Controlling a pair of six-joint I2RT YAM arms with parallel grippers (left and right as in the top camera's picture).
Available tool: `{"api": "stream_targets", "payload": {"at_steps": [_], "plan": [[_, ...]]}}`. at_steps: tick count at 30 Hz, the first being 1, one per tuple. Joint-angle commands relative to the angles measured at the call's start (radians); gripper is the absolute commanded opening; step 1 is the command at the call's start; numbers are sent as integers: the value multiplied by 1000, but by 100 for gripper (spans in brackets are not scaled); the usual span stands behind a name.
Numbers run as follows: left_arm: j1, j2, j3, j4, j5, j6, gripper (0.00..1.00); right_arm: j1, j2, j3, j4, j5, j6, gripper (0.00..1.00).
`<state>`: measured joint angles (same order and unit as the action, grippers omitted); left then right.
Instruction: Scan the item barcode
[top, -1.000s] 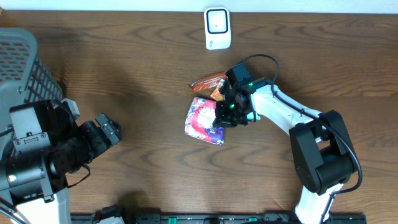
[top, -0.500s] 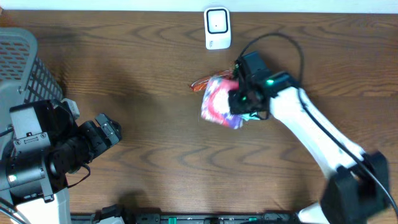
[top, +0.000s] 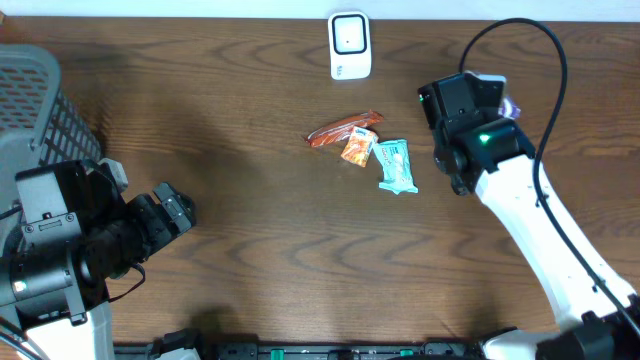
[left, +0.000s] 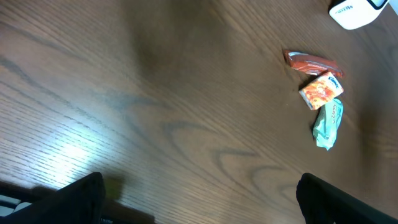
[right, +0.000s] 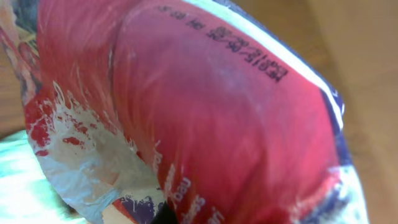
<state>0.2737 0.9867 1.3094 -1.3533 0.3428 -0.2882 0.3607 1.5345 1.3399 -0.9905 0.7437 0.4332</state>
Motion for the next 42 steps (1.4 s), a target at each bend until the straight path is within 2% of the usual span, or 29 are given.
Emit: {"api": "stream_targets", "payload": {"at_steps": [1,8,13,16,18,24,25,27,30,33,35,38,42], "plan": [[0,-1,4,0,12,-2,98,-41,76,-14,-64,172,121,1],[0,-1,4,0,12,-2,98,-61,248,-14,-66,173,197,1],[0,-1,4,0,12,-2,98,-48,403,-14,-81,164,198,3],[0,-1,4,0,12,-2,98,-18,467,-14,-96,151,198,11],[0,-1,4,0,12,-2,98,13,478,-13,-102,116,198,22],[0,-1,4,0,12,-2,98,124,459,82,-130,-30,165,28],[0,-1,4,0,12,-2,98,138,458,116,-133,-71,137,30],[0,-1,4,0,12,-2,98,158,458,182,-148,-141,90,50],[0,-1,4,0,12,-2,98,169,458,334,-216,-225,77,73],[0,-1,4,0,12,-2,98,156,458,457,-276,-295,31,84],[0,-1,4,0,12,-2,98,134,458,536,-315,-345,6,97],[0,-1,4,0,12,-2,98,60,458,640,-346,-509,-111,99],[0,-1,4,0,12,-2,98,-40,459,650,-345,-731,-273,99]]}}
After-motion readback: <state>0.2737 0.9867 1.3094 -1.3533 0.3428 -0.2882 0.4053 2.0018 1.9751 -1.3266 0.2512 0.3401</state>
